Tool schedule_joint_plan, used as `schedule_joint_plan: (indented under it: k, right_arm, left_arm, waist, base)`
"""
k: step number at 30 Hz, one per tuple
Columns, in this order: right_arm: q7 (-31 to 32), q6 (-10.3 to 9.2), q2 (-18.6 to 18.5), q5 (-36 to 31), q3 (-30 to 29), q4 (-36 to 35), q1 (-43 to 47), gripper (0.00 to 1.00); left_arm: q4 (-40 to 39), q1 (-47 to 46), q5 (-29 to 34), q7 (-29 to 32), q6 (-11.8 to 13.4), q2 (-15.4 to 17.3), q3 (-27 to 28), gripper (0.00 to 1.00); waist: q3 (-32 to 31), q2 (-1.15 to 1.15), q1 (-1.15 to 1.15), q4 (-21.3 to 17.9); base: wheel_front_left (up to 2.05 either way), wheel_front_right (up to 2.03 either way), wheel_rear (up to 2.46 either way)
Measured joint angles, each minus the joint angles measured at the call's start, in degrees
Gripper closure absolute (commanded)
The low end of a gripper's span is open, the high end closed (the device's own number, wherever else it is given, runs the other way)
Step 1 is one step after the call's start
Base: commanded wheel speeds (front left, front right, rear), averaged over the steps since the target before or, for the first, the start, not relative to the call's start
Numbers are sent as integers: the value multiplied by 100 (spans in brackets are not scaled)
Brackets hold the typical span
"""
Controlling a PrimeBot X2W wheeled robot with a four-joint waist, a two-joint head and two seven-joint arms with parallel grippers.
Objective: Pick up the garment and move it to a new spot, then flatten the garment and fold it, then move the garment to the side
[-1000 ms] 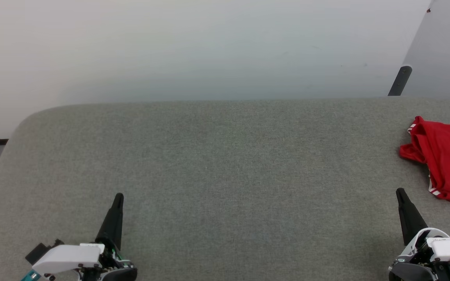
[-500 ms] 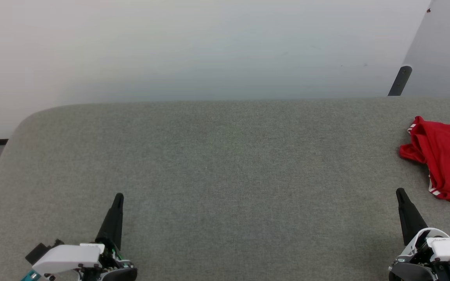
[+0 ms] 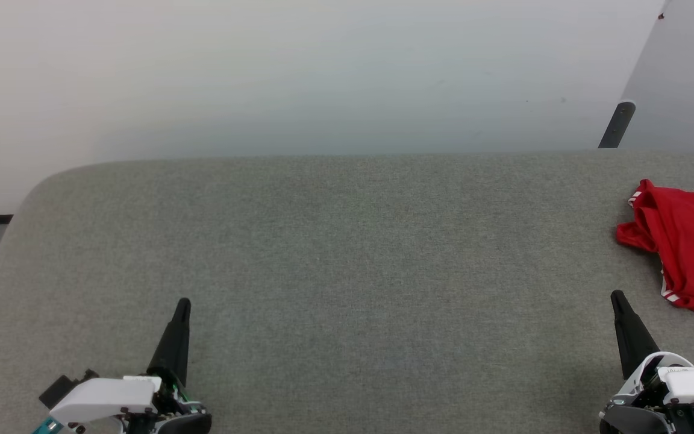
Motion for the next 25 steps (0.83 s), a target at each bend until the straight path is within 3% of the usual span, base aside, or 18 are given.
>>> schedule_joint_plan:
  k: [25]
  right_arm:
    - [0,0,0,2,0,0,0,100]
  left_arm:
    - [-1,0,0,0,0,0,0,100]
  waist:
    - [0,0,0,0]
  base:
    - [0,0,0]
